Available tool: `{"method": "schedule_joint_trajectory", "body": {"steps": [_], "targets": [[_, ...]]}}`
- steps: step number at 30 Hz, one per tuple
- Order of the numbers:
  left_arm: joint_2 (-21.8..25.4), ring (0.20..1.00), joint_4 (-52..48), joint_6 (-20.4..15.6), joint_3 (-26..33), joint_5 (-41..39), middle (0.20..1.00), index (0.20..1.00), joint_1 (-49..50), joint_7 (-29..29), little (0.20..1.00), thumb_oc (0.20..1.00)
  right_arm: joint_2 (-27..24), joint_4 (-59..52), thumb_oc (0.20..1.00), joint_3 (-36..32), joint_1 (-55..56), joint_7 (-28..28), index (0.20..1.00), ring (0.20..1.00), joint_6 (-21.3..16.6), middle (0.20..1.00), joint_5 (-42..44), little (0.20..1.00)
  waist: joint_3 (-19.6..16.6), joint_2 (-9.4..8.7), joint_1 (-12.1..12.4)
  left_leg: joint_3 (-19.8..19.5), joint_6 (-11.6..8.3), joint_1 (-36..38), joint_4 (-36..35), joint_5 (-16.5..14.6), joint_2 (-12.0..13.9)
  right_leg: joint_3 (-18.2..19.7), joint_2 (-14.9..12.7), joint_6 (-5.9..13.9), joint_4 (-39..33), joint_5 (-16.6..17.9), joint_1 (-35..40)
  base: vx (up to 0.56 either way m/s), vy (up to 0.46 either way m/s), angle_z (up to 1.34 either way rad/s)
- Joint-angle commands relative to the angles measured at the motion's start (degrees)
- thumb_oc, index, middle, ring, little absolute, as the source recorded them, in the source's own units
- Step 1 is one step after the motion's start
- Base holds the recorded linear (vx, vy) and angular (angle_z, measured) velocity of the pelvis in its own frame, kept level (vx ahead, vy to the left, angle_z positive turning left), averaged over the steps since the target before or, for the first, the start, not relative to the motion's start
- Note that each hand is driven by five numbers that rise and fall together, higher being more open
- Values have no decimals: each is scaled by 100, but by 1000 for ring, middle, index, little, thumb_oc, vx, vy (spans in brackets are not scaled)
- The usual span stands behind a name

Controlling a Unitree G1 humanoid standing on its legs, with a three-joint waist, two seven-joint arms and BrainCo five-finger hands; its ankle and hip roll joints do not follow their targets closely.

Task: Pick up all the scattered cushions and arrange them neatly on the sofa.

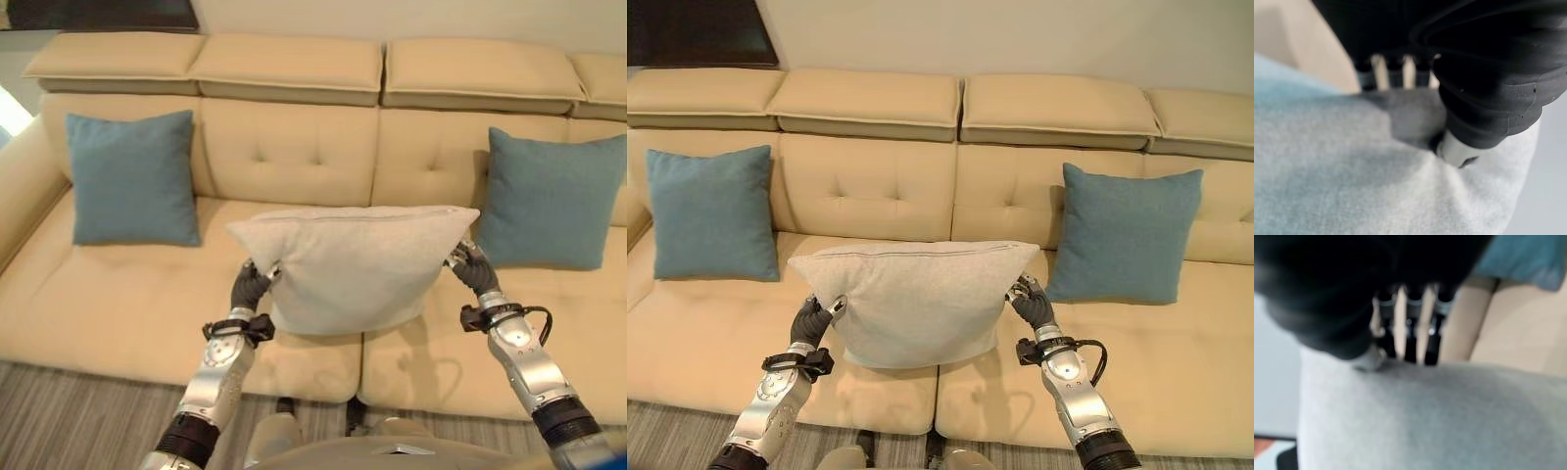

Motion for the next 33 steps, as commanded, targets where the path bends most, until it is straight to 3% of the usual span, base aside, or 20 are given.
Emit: {"method": "schedule_joint_trajectory", "body": {"steps": [1, 5, 16, 23, 24, 25, 33], "targets": [[-33, 200, -850, -495, -132, -18, 200, 200, -407, -179, 200, 200, 17, -474, 200, 25, -286, 59, 200, 200, -486, 200, 68, 200, -224, 6, 121, -71, 186, 96, 30, 295, -235, 387, -478, 704, 484, -480, 111, 119, 153, -38], [21, 200, -940, -464, -173, 60, 200, 200, -407, -248, 200, 200, 17, -597, 200, -93, -296, 85, 200, 200, -439, 200, 10, 200, -402, 98, 95, 165, 261, 518, -450, 261, -346, 385, -666, 837, 408, -409, 254, 161, 246, -18], [372, 200, -985, -534, -9, 546, 200, 200, -1219, 182, 200, 200, 22, -536, 200, -52, -1052, -175, 200, 200, -381, 200, -127, 200, -467, 62, 195, 509, 449, 688, -569, 24, -556, 464, -1006, 1098, 157, -176, 255, 60, 131, -2], [459, 200, -194, -595, -386, 613, 200, 200, -2922, 699, 200, 200, 22, 55, 200, 543, -2529, -458, 200, 200, -273, 200, 20, 200, -335, 125, 155, 677, 451, 500, -641, 60, -571, 542, -1043, 1165, 24, -13, -34, -29, 32, 0], [442, 200, 14, -615, -458, 538, 200, 200, -3241, 825, 200, 200, 36, 155, 200, 618, -2808, -548, 200, 200, -264, 200, 64, 200, -273, 138, 142, 696, 442, 373, -619, 85, -565, 548, -1038, 1172, 25, 27, -165, -254, -17, -8], [543, 200, 567, -688, -754, 444, 200, 200, -4208, 1094, 200, 200, -37, 442, 200, 922, -3704, -784, 200, 200, -207, 200, 39, 200, -71, 138, 105, 710, 412, -83, -490, 152, -534, 616, -1004, 1186, 42, 178, -641, -254, -17, -7], [813, 200, 1590, -856, -1097, 170, 200, 200, -5790, 1452, 200, 200, -132, 1352, 200, 1470, -5623, -1226, 200, 200, -182, 200, 96, 200, 109, 71, 20, 738, 379, -982, -237, 335, -479, 665, -949, 1162, 95, 447, -1511, -124, -15, -14]]}}
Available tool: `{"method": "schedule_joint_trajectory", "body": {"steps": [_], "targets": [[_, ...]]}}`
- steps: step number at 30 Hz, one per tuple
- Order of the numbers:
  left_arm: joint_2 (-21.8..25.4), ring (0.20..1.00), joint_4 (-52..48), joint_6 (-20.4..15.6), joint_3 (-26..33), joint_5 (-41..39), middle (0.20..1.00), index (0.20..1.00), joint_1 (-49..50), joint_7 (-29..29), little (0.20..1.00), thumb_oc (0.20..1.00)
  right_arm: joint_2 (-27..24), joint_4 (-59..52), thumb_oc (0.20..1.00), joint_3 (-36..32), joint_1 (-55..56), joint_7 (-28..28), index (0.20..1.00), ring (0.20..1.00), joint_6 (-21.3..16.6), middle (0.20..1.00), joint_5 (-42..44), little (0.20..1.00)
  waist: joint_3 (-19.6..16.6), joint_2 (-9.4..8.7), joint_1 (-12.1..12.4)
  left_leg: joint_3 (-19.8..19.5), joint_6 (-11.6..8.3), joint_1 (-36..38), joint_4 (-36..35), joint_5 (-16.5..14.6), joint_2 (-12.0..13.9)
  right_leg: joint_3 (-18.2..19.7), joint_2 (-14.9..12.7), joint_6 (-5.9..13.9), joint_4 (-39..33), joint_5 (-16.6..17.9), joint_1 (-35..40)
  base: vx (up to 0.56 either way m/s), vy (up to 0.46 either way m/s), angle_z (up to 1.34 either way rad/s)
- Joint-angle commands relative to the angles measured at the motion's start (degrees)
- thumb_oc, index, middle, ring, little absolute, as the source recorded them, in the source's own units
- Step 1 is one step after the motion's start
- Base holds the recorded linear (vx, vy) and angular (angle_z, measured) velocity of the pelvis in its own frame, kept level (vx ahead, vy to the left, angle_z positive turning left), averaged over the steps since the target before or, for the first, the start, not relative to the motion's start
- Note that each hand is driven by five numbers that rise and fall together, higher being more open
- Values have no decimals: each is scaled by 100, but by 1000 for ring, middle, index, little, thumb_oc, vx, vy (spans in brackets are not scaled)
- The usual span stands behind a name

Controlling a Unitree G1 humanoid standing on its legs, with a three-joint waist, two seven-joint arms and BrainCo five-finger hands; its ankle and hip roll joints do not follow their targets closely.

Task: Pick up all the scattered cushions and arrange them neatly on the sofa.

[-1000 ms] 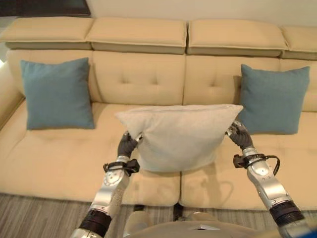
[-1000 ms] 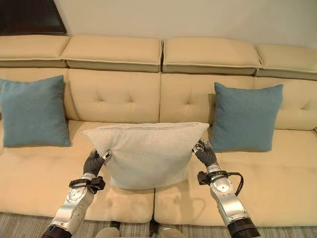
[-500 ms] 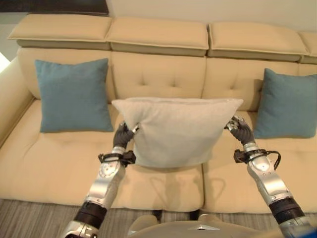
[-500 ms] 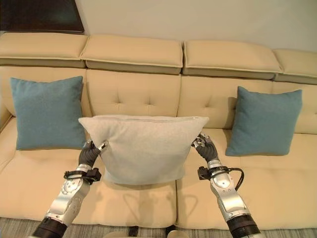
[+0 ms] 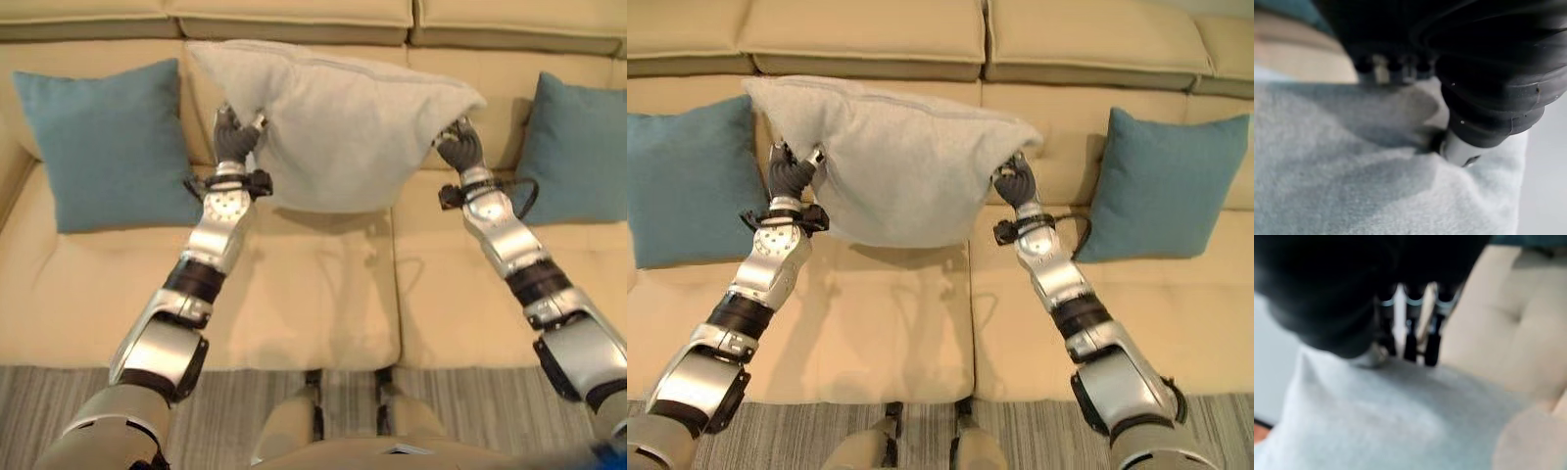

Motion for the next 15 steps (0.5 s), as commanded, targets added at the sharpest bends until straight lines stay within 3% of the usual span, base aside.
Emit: {"method": "schedule_joint_trajectory", "body": {"steps": [1, 8, 15], "targets": [[-160, 200, -403, -730, -492, -42, 200, 200, -987, -116, 200, 200, 249, -535, 200, 227, -978, -65, 200, 200, -568, 200, 10, 200, -78, -189, 44, 113, -350, -80, 449, -431, 289, -1, -264, 497, 119, 3, -101, -61, -5, -8], [-182, 200, 262, -814, -758, -292, 200, 200, -1848, -38, 200, 200, 204, 238, 200, 697, -2042, -234, 200, 200, -560, 200, -8, 200, -34, -200, -40, 59, -424, -681, 335, -182, 296, -23, -226, 517, 91, 218, -753, -25, -9, -4], [-377, 200, 450, -876, -855, -350, 200, 200, -1962, -47, 200, 200, 254, 1057, 200, 971, -2358, -229, 200, 200, -532, 200, -101, 200, 42, -191, 47, -70, -479, -1112, 304, -38, 289, -100, -224, 518, 34, 296, -1154, 0, -41, 3]]}}
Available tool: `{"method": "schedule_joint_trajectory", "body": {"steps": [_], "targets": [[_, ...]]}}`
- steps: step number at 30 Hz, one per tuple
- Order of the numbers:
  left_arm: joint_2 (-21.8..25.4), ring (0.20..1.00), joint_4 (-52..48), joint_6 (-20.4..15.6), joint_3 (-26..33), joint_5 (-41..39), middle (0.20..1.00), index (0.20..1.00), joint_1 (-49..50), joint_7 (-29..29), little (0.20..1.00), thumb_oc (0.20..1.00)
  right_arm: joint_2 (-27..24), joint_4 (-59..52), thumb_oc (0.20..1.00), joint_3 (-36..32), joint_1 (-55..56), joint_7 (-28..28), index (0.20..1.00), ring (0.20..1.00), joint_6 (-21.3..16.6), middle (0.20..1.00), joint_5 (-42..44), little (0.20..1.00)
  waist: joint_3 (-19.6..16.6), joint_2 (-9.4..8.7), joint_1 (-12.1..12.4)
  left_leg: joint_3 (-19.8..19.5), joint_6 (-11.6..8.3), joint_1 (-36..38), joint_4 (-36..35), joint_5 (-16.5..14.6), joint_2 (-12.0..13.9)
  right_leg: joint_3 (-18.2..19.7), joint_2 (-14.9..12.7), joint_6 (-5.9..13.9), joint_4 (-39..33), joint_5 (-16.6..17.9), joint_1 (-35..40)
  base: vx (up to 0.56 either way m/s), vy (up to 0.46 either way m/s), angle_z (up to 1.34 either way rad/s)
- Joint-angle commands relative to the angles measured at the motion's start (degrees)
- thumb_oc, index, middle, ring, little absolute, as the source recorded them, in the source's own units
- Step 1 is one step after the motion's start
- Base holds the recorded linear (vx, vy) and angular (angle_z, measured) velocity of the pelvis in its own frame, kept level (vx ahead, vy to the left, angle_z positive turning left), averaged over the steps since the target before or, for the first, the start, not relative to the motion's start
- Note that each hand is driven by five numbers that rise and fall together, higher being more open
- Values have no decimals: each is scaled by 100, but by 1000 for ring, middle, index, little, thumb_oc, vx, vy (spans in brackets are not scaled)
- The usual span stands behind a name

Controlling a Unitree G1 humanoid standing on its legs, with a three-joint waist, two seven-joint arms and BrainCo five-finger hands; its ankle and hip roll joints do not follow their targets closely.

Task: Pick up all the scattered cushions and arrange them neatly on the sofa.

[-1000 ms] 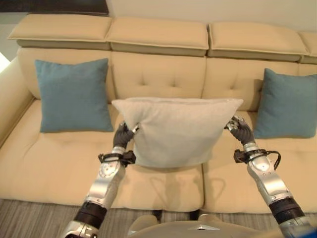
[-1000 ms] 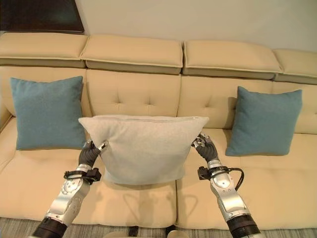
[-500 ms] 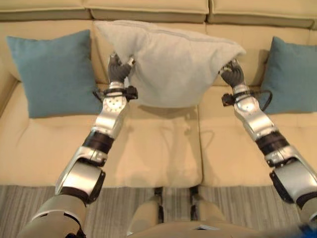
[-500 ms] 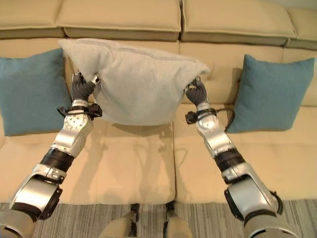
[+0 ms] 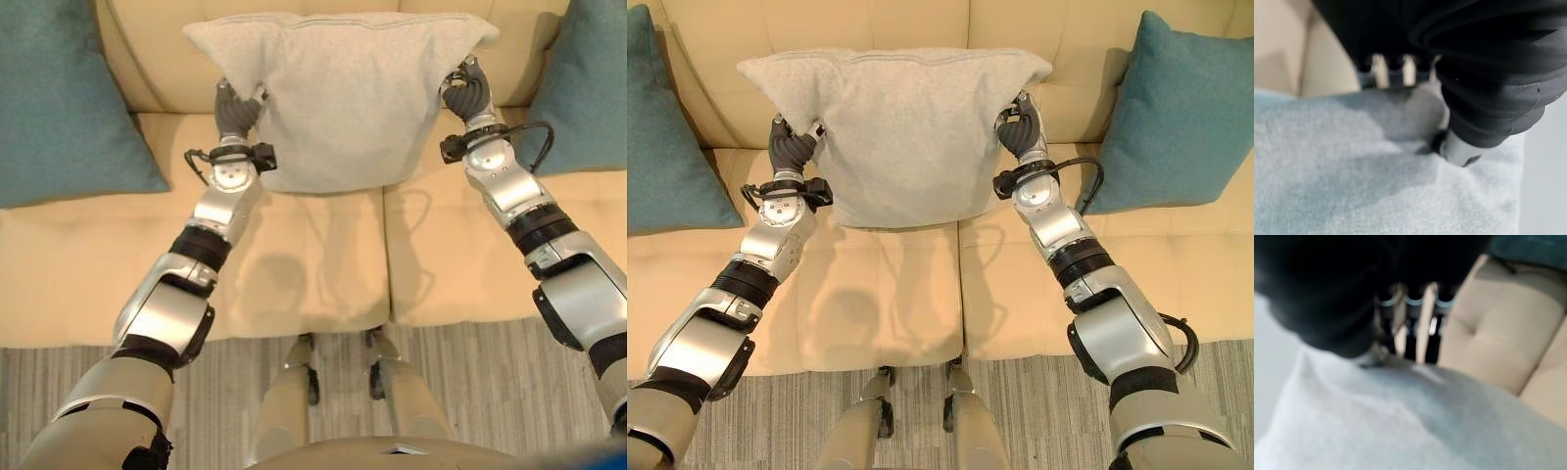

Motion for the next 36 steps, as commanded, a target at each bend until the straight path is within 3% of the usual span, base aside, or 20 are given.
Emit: {"method": "schedule_joint_trajectory", "body": {"steps": [1, 7, 8, 9, 10, 11, 12, 14, 16, 21, 23, 28, 31, 32, 33, 36], "targets": [[-191, 200, -128, -728, -545, 132, 200, 200, -1255, -253, 200, 200, 405, -51, 200, 338, -1072, 120, 200, 200, -544, 200, -211, 200, -192, -190, 148, -49, -447, -244, 372, -171, 158, -64, -369, 611, 28, 197, -248, 4, -17, 6], [-214, 200, 214, -696, -573, 109, 200, 200, -1366, -299, 200, 200, 393, 606, 200, 485, -1178, 191, 200, 200, -469, 200, -313, 200, -64, -164, 196, -146, -483, -532, 380, -82, 143, -128, -365, 603, 23, 241, -461, -10, -35, 8], [-242, 294, 376, -682, -561, 27, 294, 294, -1393, -317, 294, 294, 413, 761, 200, 537, -1193, 199, 200, 200, -438, 200, -348, 200, -40, -169, 205, -173, -481, -582, 404, -82, 143, -137, -361, 597, 25, 249, -497, 0, 0, 0], [-242, 482, 387, -686, -561, 21, 482, 482, -1401, -324, 482, 482, 415, 770, 200, 540, -1201, 200, 200, 200, -443, 200, -346, 200, -43, -165, 202, -176, -481, -592, 411, -84, 143, -139, -361, 597, 26, 250, -503, -8, -27, 4], [-227, 875, 526, -662, -593, 21, 875, 875, -1465, -323, 875, 875, 409, 909, 231, 582, -1227, 206, 231, 231, -424, 231, -355, 231, -23, -170, 204, -193, -480, -632, 439, -83, 146, -140, -364, 589, 23, 254, -521, -6, -26, 5], [-200, 1000, 689, -641, -654, 28, 1000, 1000, -1557, -343, 1000, 1000, 422, 1095, 589, 602, -1287, 194, 589, 589, -422, 589, -315, 589, 1, -169, 211, -210, -475, -668, 484, -101, 145, -139, -360, 583, 21, 257, -544, -7, -48, 5], [-114, 1000, 1085, -598, -683, -47, 1000, 1000, -1788, -358, 1000, 1000, 449, 1451, 1000, 657, -1475, 196, 1000, 1000, -383, 1000, -193, 1000, 31, -185, 225, -249, -469, -743, 594, -148, 134, -148, -348, 575, 22, 264, -567, -10, -30, 3], [-76, 1000, 1275, -560, -693, -82, 1000, 1000, -1863, -396, 1000, 1000, 448, 1555, 1000, 681, -1518, 218, 1000, 1000, -374, 1000, -166, 1000, 32, -192, 224, -251, -470, -752, 615, -156, 136, -141, -349, 573, 22, 266, -571, 5, -19, 8], [286, 1000, 1964, -454, -648, -319, 1000, 1000, -2172, -497, 1000, 1000, 320, 1894, 1000, 772, -1719, 237, 1000, 1000, -359, 1000, -91, 1000, -8, -222, 214, -267, -473, -708, 640, -184, 166, -133, -339, 559, 21, 250, -524, 17, -15, 7], [993, 1000, 2196, -460, -499, -499, 1000, 1000, -2201, -669, 1000, 1000, -156, 2067, 1000, 680, -1767, 255, 1000, 1000, -385, 1000, 105, 1000, -72, -229, 207, -263, -470, -587, 584, -186, 151, -127, -356, 565, 21, 242, -423, 11, 2, -2], [1382, 1000, 2019, -514, -419, -558, 1000, 1000, -2041, -809, 1000, 1000, -547, 2006, 1000, 666, -1700, 333, 1000, 1000, -411, 1000, 163, 1000, -111, -191, 231, -249, -475, -402, 493, -208, 161, -136, -346, 568, 21, 206, -312, 28, 18, 3], [1730, 1000, 870, -759, -60, -611, 1000, 1000, -1277, -887, 1000, 1000, -1051, 1481, 1000, 447, -1229, 511, 1000, 1000, -495, 1000, 394, 1000, -130, -153, 275, -223, -478, -157, 345, -171, 138, -160, -363, 569, 21, 180, -152, 2, 5, 1], [1861, 1000, -395, -886, 416, -440, 1000, 1000, -128, -943, 1000, 1000, -1374, 514, 1000, -47, -375, 572, 1000, 1000, -623, 1000, 315, 1000, -122, -128, 301, -189, -466, 40, 309, -208, 133, -163, -370, 551, 21, 133, 21, 17, 1, 0], [1764, 1000, -1687, -861, 1133, -120, 1000, 1000, 1501, -1058, 1000, 1000, -1618, -691, 1000, -768, 1098, 759, 1000, 1000, -704, 1000, -3, 1000, -140, -134, 327, -179, -451, 309, 259, -264, 126, -186, -366, 543, 21, 59, 276, 53, -5, -3], [1758, 1000, -1732, -845, 1147, -104, 1000, 1000, 1557, -1048, 1000, 1000, -1619, -736, 1000, -788, 1157, 757, 1000, 1000, -688, 1000, -17, 1000, -153, -133, 329, -179, -452, 329, 251, -264, 127, -187, -364, 543, 21, 54, 292, 64, -19, -2], [1656, 1000, -2432, -742, 1590, 369, 1000, 1000, 2989, -1373, 1000, 1000, -1700, -1556, 1000, -1584, 2834, 1055, 1000, 1000, -769, 1000, -323, 1000, -230, -130, 302, -163, -461, 630, 173, -298, 146, -243, -378, 544, 21, -43, 558, 68, -13, 6]]}}
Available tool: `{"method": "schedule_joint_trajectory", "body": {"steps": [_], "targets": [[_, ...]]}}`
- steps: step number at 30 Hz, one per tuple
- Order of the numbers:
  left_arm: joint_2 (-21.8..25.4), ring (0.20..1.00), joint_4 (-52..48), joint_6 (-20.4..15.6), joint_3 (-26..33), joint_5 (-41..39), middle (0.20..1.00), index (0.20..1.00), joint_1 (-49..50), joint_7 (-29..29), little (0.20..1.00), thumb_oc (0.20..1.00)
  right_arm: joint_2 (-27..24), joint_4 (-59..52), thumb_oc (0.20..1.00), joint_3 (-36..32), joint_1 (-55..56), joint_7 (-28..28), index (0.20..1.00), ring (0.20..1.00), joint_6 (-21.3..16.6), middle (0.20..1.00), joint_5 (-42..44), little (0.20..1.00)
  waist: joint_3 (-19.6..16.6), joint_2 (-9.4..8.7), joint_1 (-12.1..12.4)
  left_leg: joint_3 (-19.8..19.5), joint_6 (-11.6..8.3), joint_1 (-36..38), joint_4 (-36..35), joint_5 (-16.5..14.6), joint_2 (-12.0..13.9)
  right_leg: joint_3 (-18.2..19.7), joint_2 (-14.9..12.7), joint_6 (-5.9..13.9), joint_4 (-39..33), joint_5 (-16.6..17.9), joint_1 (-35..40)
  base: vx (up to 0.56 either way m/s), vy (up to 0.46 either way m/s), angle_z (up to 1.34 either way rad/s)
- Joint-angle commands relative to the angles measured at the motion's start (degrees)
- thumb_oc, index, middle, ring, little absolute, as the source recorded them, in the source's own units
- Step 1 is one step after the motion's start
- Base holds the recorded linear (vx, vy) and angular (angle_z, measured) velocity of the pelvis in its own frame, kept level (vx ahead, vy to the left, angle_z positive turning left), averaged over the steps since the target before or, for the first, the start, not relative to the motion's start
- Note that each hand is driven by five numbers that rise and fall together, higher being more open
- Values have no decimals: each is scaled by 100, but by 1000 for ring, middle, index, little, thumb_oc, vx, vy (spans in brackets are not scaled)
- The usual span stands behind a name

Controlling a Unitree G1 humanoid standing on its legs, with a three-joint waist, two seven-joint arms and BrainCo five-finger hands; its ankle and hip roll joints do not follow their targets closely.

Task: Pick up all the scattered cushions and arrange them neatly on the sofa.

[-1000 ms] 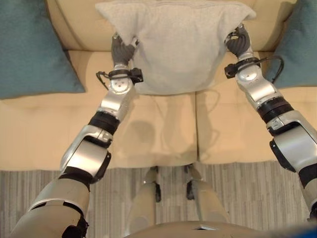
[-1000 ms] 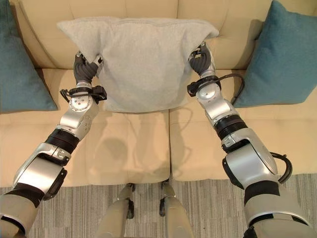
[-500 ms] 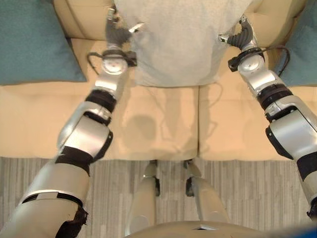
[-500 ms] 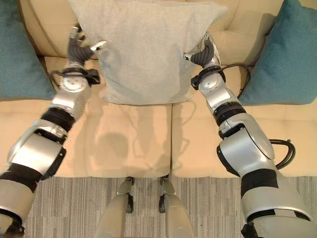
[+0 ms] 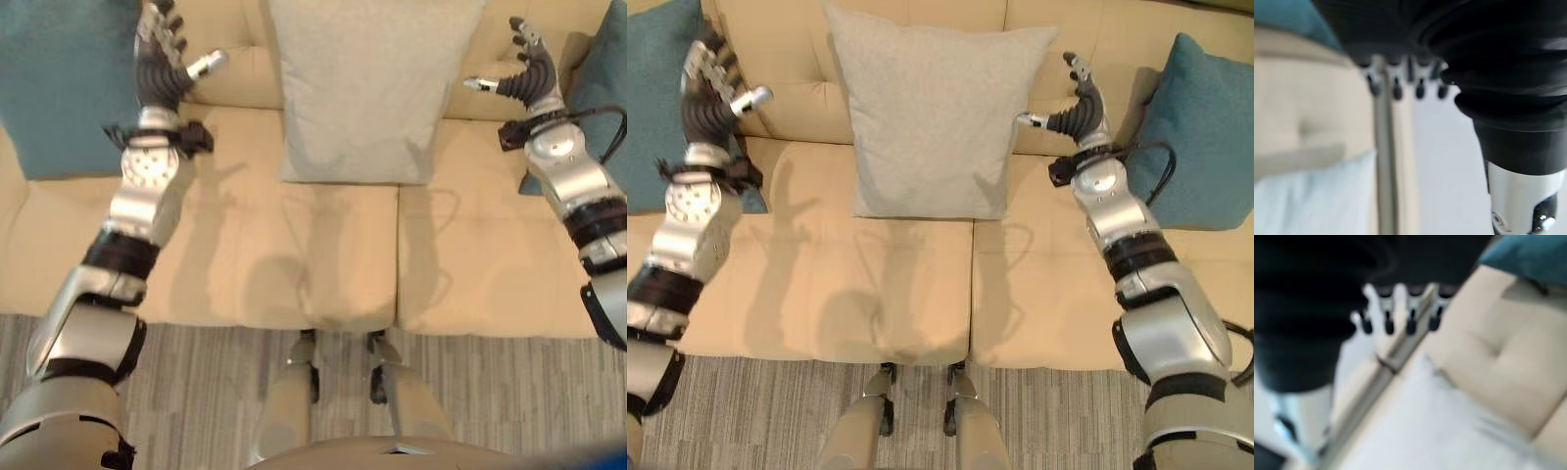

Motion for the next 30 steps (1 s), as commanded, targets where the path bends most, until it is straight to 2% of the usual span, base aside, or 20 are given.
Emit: {"method": "schedule_joint_trajectory", "body": {"steps": [1, 2, 3, 4, 5, 7, 9, 12, 13, 15, 18, 24, 29, 30], "targets": [[-232, 1000, 507, 23, 553, 653, 1000, 1000, 579, -445, 1000, 1000, -97, 373, 1000, -585, 983, 349, 1000, 1000, -208, 1000, -487, 1000, -271, -141, -21, 86, -299, 379, 244, -420, 134, -62, -426, 515, 20, 49, 230, 72, -16, 12], [-234, 1000, 494, 27, 546, 656, 1000, 1000, 598, -446, 1000, 1000, -97, 348, 1000, -603, 1024, 350, 1000, 1000, -201, 1000, -494, 1000, -272, -141, -13, 85, -300, 406, 229, -417, 136, -64, -424, 515, 20, 43, 250, 59, -17, 13], [-383, 1000, 516, 91, 585, 819, 1000, 1000, 1008, -580, 1000, 1000, 54, 175, 1000, -791, 1525, 446, 1000, 1000, -190, 1000, -602, 1000, -296, -136, -20, 104, -305, 533, 181, -419, 149, -78, -426, 525, 20, 6, 345, 53, -24, 0], [-822, 1000, 775, 268, 664, 738, 1000, 1000, 1507, -776, 1000, 1000, 252, 115, 1000, -950, 2125, 594, 1000, 1000, -125, 1000, -901, 1000, -342, -122, -32, 111, -310, 723, 122, -424, 165, -112, -409, 517, 20, -60, 507, 72, -37, -4], [-1088, 1000, 1286, 410, 670, 1039, 1000, 1000, 2000, -913, 1000, 1000, 630, 360, 1000, -1074, 2688, 676, 1000, 1000, -84, 1000, -1033, 1000, -389, -106, -43, 129, -304, 943, 90, -459, 176, -135, -386, 515, 20, -121, 707, 61, -37, -6], [-1470, 1000, 2035, 617, 798, 1138, 1000, 1000, 2596, -1104, 1000, 1000, 1031, 837, 1000, -1035, 3176, 805, 1000, 1000, 29, 1000, -1321, 1000, -514, -86, -50, 154, -286, 1187, 66, -491, 192, -157, -339, 522, 20, -178, 926, 33, -19, -4], [-1686, 1000, 2686, 693, 839, 1158, 1000, 1000, 2779, -1132, 1000, 1000, 1207, 1260, 1000, -926, 3299, 858, 1000, 1000, 62, 1000, -1394, 1000, -598, -73, -55, 160, -262, 1326, 59, -505, 193, -140, -316, 514, 20, -205, 1042, -4, -3, -9], [-2292, 1000, 4451, 979, 874, 1706, 1000, 1000, 2977, -1182, 1000, 1000, 1734, 2436, 1000, -795, 3689, 974, 1000, 1000, 126, 1000, -1480, 1000, -754, -55, -79, 224, -264, 1671, 65, -533, 228, -142, -295, 489, 20, -277, 1421, -21, -7, -5], [-2293, 1000, 4457, 975, 874, 1706, 1000, 1000, 2973, -1182, 1000, 1000, 1735, 2441, 1000, -793, 3685, 972, 1000, 1000, 123, 1000, -1480, 1000, -744, -54, -79, 224, -264, 1682, 64, -534, 229, -143, -295, 489, 20, -279, 1431, 0, 0, 0], [-2437, 1000, 5444, 1103, 781, 2345, 1000, 1000, 2856, -1150, 1000, 1000, 2024, 3282, 1000, -688, 3778, 991, 1000, 1000, 166, 1000, -1533, 1000, -827, -47, -123, 260, -296, 1849, 45, -541, 264, -157, -267, 451, 20, -327, 1610, -9, -10, -3], [-2515, 1000, 5959, 1233, 723, 2801, 1000, 1000, 2793, -1208, 1000, 1000, 2225, 3923, 1000, -585, 3786, 996, 1000, 1000, 252, 1000, -1676, 1000, -899, -41, -133, 269, -302, 1999, 21, -565, 290, -148, -237, 430, 20, -376, 1755, -9, -15, -3], [-2528, 1000, 6156, 1314, 752, 2992, 1000, 1000, 2767, -1273, 1000, 1000, 2392, 4487, 1000, -555, 3864, 1031, 1000, 1000, 373, 1000, -1818, 1000, -972, -50, -141, 225, -329, 2107, 8, -556, 341, -184, -176, 376, 20, -441, 1919, -34, -47, -3], [-2470, 1000, 5995, 1292, 602, 2928, 1000, 1000, 2616, -1242, 1000, 1000, 2428, 4658, 1000, -623, 3930, 1031, 1000, 1000, 418, 1000, -1636, 1000, -859, -68, -176, 44, -445, 1958, 40, -385, 446, -202, -16, 243, 47, -536, 1942, -113, -75, 19], [-2475, 1000, 5927, 1281, 545, 2838, 1000, 1000, 2525, -1236, 1000, 1000, 2433, 4658, 1000, -637, 3921, 1031, 1000, 1000, 422, 1000, -1529, 1000, -804, -123, -153, -78, -468, 1789, 77, -294, 430, -262, 14, 227, 20, -545, 1887, -240, -75, 35]]}}
